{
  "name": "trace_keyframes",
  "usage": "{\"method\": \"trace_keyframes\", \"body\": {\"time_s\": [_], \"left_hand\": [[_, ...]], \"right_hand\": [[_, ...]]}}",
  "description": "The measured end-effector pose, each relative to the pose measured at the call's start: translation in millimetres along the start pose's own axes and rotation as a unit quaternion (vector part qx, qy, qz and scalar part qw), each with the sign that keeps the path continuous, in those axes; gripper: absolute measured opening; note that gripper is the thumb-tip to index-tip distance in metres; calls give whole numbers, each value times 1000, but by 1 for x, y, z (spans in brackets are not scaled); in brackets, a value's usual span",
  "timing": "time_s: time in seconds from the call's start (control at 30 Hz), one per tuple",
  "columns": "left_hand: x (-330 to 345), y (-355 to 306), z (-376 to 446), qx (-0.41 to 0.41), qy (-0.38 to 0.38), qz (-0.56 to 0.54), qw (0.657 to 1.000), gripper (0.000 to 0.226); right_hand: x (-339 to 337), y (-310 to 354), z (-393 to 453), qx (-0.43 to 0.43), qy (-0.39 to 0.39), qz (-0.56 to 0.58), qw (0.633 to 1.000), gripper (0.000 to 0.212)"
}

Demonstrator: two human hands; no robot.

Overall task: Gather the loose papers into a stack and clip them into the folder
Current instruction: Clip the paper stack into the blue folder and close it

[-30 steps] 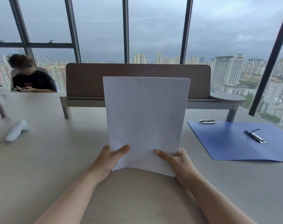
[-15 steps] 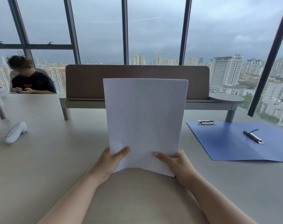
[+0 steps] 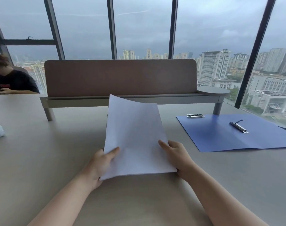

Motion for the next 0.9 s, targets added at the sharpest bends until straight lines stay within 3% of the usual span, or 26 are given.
{"method": "trace_keyframes", "body": {"time_s": [0.07,0.1,0.17,0.23,0.27,0.37,0.5,0.6,0.7,0.73,0.83,0.9], "left_hand": [[-1,1,2,2,0,1,1000,21],[-2,1,2,6,-1,0,1000,19],[-3,0,4,9,2,-5,1000,17],[-2,0,6,5,12,-10,1000,19],[-2,0,7,5,17,-7,1000,21],[-1,0,8,3,23,-1,1000,24],[2,-2,4,-2,15,4,1000,21],[4,-5,1,-8,23,0,1000,20],[5,-7,-1,-8,26,-9,1000,19],[5,-8,-2,-9,30,-16,999,20],[1,-11,-6,-12,50,-45,998,25],[-1,-14,-11,-15,69,-70,995,25]], "right_hand": [[-18,-4,9,-44,-56,-135,988,36],[-31,-7,13,-64,-87,-245,963,35],[-62,-15,23,-87,-125,-454,878,33],[-94,-30,34,-51,-91,-560,822,50],[-106,-37,38,-11,-58,-580,813,62],[-125,-51,46,61,6,-581,811,86],[-112,-37,34,29,46,-634,771,95],[-84,-20,15,1,77,-649,757,94],[-39,1,-15,-79,163,-654,734,79],[-21,8,-27,-118,189,-637,738,76],[20,34,-56,-191,227,-497,816,56],[36,37,-62,-217,262,-471,814,52]]}}
Point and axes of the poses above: each hand's wrist, its own z-axis towards the middle knuckle, its own x-axis out of the palm, y = z × x, the point moved 1 cm from there along z, towards the middle knuckle, and after that the axes turned 13 degrees about -x, right-handed, at the moved point
